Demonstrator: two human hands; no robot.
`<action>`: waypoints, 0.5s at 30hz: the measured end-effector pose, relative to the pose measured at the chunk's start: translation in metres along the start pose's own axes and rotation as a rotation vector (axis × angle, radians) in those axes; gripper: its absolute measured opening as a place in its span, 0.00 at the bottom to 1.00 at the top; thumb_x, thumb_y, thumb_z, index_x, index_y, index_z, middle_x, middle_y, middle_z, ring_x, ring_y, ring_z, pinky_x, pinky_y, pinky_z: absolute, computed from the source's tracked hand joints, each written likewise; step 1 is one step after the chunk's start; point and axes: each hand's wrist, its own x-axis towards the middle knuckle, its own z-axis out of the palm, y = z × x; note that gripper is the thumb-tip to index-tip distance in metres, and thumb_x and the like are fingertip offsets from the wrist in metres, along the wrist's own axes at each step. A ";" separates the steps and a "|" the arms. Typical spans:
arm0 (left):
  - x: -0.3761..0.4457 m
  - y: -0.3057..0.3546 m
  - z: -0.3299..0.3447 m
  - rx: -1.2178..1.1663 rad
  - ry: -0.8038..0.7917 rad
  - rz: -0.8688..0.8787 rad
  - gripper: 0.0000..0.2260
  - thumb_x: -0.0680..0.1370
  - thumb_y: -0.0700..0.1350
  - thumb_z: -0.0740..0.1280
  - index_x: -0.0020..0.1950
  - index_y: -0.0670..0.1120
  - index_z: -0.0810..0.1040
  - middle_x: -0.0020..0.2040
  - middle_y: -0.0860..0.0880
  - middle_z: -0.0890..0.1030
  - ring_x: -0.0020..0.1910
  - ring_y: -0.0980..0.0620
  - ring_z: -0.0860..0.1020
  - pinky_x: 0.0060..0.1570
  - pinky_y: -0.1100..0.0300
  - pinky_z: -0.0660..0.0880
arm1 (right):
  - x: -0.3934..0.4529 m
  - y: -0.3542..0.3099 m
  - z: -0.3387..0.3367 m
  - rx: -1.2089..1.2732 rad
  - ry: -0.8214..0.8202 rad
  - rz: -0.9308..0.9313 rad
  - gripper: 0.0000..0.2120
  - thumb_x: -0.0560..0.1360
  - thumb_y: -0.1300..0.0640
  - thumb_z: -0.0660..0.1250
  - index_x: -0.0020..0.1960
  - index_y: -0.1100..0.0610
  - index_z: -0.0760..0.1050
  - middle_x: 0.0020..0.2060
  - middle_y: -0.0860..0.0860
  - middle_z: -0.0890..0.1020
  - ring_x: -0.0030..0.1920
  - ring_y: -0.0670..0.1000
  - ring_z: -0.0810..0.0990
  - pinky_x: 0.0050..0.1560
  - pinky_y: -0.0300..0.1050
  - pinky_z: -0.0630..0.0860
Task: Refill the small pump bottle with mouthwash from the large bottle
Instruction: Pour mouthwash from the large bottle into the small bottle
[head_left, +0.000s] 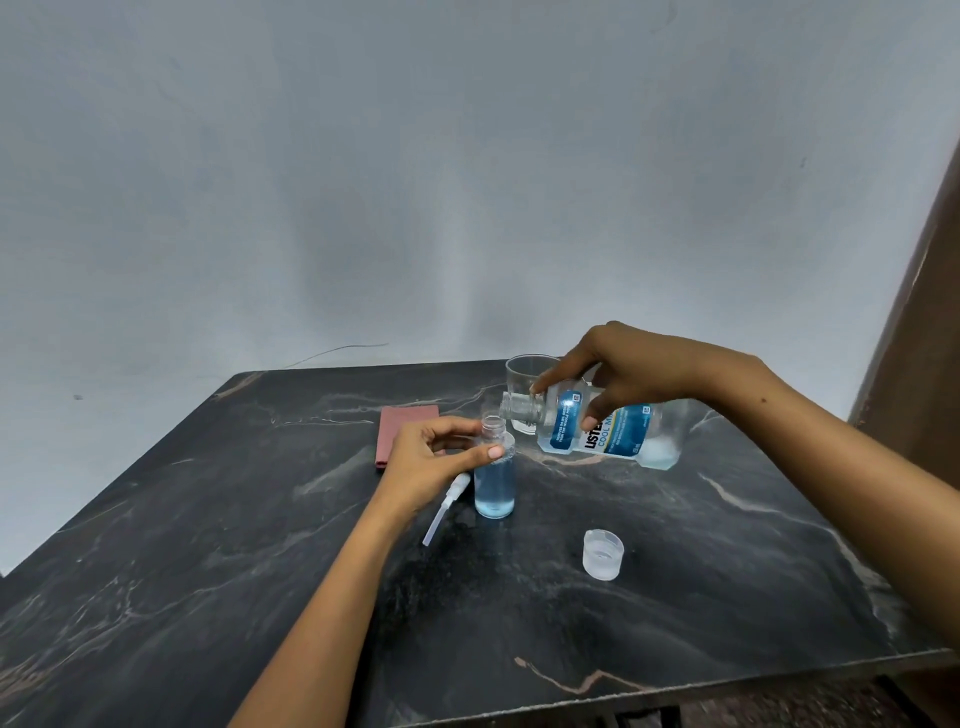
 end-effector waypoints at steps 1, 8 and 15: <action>0.000 0.000 0.000 -0.003 0.000 0.001 0.13 0.59 0.51 0.79 0.42 0.54 0.85 0.44 0.52 0.87 0.45 0.56 0.84 0.44 0.64 0.79 | -0.002 0.004 0.004 0.046 0.017 -0.003 0.26 0.66 0.62 0.76 0.62 0.47 0.77 0.56 0.45 0.83 0.53 0.44 0.80 0.56 0.39 0.76; 0.000 -0.001 0.000 -0.009 -0.009 0.006 0.14 0.59 0.53 0.79 0.43 0.55 0.86 0.44 0.51 0.87 0.46 0.53 0.84 0.46 0.62 0.80 | -0.022 0.031 0.035 0.401 0.110 0.003 0.26 0.67 0.63 0.76 0.58 0.40 0.77 0.56 0.42 0.83 0.52 0.39 0.82 0.56 0.41 0.79; 0.000 0.000 0.000 -0.004 -0.020 0.015 0.13 0.59 0.53 0.79 0.42 0.58 0.86 0.43 0.53 0.86 0.45 0.56 0.84 0.44 0.65 0.79 | -0.035 0.047 0.079 0.858 0.524 0.046 0.26 0.63 0.60 0.76 0.59 0.50 0.73 0.56 0.56 0.80 0.55 0.53 0.81 0.56 0.48 0.80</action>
